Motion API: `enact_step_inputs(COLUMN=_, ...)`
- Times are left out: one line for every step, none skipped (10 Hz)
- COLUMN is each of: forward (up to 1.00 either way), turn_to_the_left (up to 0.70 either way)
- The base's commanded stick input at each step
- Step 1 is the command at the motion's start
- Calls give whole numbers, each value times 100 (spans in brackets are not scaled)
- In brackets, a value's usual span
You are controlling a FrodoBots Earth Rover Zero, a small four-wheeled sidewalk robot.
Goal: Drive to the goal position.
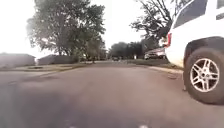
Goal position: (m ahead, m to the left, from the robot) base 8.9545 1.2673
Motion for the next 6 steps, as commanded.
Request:
enact_step_inputs(forward=100, turn_to_the_left=-39)
enact_step_inputs(forward=100, turn_to_the_left=-39)
enact_step_inputs(forward=100, turn_to_the_left=-38)
enact_step_inputs(forward=100, turn_to_the_left=-24)
enact_step_inputs(forward=100, turn_to_the_left=-10)
enact_step_inputs(forward=100, turn_to_the_left=0)
